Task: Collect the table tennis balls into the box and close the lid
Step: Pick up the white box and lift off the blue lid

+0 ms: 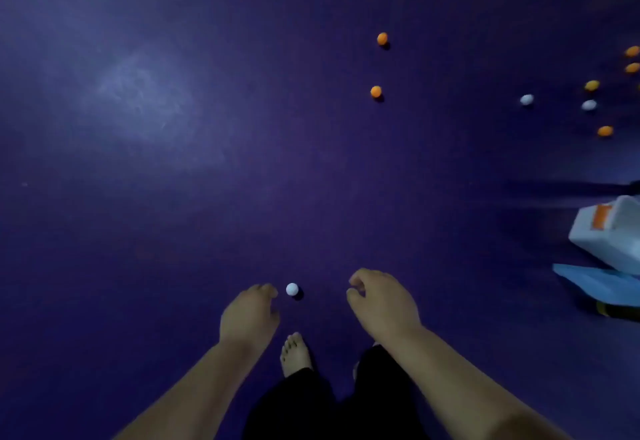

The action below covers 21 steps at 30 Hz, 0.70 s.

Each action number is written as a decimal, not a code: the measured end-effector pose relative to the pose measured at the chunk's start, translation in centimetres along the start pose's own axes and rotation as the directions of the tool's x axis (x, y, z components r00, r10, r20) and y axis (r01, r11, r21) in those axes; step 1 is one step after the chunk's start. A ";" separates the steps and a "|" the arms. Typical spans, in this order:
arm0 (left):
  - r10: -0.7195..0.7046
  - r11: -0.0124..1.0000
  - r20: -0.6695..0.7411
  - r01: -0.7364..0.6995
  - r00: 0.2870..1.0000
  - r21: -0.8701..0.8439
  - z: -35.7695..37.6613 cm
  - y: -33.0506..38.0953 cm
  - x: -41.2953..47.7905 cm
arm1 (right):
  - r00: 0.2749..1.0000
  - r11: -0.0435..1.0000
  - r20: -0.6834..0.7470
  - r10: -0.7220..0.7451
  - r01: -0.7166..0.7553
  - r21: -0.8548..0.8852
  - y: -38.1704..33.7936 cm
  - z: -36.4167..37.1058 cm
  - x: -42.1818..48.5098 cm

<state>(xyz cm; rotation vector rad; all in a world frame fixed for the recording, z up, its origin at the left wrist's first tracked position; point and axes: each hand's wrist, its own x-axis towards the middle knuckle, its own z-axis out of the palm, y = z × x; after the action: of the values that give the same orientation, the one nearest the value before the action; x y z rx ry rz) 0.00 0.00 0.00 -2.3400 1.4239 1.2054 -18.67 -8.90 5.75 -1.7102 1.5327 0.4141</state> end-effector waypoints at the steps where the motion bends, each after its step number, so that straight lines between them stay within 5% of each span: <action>1: -0.009 1.000 0.013 0.009 1.000 0.000 0.6 0.0 0.7 | 1.000 1.000 0.016 0.007 -0.007 0.003 0.1 0.7 1.1; 11: -0.104 0.993 0.067 0.108 0.992 -0.050 19.0 -4.1 16.8 | 0.994 0.996 0.087 0.065 -0.060 -0.060 9.1 15.2 19.2; 15: -0.195 0.978 0.070 0.200 0.978 -0.062 24.0 -4.6 20.3 | 0.991 0.995 0.096 0.090 -0.086 -0.046 12.4 18.9 22.2; 21: -0.145 0.989 0.102 0.140 0.984 0.046 27.1 -5.4 22.8 | 0.986 0.991 0.108 0.130 -0.132 0.006 15.9 20.2 23.9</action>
<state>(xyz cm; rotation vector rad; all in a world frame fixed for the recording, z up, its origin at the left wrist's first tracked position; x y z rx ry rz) -5.56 0.84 -35.39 -2.2721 1.2132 1.2305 -23.34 -10.01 -28.99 -1.5567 1.5707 0.5541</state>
